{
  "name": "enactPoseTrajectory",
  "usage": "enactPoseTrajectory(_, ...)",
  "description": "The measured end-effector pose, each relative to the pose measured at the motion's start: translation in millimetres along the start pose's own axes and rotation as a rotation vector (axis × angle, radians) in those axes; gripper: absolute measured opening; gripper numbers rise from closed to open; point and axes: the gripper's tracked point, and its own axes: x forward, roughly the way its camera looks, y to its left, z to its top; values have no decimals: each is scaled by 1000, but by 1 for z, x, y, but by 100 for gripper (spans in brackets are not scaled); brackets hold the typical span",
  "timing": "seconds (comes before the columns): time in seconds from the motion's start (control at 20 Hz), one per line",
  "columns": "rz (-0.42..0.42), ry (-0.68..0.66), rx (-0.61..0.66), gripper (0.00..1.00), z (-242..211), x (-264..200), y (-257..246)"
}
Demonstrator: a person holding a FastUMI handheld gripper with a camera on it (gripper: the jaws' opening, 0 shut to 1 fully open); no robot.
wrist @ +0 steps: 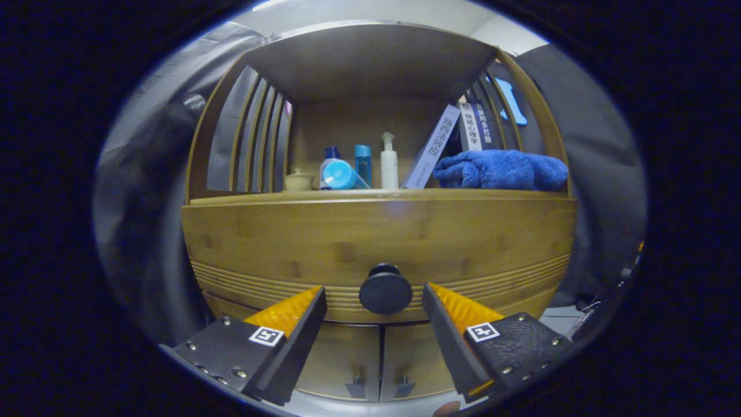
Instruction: Pull open the drawer, take out the items inside it, and place them on the countertop above the cabinet.
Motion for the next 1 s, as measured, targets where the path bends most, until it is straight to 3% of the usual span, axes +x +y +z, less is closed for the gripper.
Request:
enactPoseTrajectory(0.15,8,5,24,99,24,-34,1)
enactPoseTrajectory(0.55,-8,-98,-92,99,127,-127,1)
enactPoseTrajectory(1.0,84,-146,4,99,275,-199,48)
